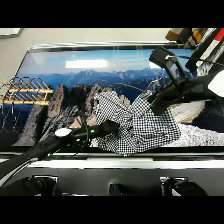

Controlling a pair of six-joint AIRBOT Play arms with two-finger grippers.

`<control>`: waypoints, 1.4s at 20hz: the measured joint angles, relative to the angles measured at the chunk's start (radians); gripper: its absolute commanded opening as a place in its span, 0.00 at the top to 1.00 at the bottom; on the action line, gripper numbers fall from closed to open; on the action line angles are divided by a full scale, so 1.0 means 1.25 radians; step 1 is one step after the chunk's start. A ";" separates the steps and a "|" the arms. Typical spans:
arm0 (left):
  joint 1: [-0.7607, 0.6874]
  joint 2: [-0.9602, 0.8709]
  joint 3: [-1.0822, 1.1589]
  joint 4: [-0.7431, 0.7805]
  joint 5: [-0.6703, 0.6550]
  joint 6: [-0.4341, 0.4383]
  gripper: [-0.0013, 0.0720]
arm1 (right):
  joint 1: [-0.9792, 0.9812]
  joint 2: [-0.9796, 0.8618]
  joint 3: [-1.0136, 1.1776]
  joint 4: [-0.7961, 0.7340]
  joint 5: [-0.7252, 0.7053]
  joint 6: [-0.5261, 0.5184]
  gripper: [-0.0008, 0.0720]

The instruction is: Fold the clothes and pants, and hang the long-sleeved shirts on hangers.

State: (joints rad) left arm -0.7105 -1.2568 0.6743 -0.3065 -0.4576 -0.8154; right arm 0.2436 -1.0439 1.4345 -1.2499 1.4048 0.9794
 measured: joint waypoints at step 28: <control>0.083 -0.206 0.108 0.063 -0.225 0.089 0.96 | 0.000 0.000 0.000 -0.024 0.009 0.026 0.95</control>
State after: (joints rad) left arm -0.6064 -1.5146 0.8093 -0.2279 -0.7383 -0.7044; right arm 0.2436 -1.0439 1.4345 -1.2797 1.4155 1.0122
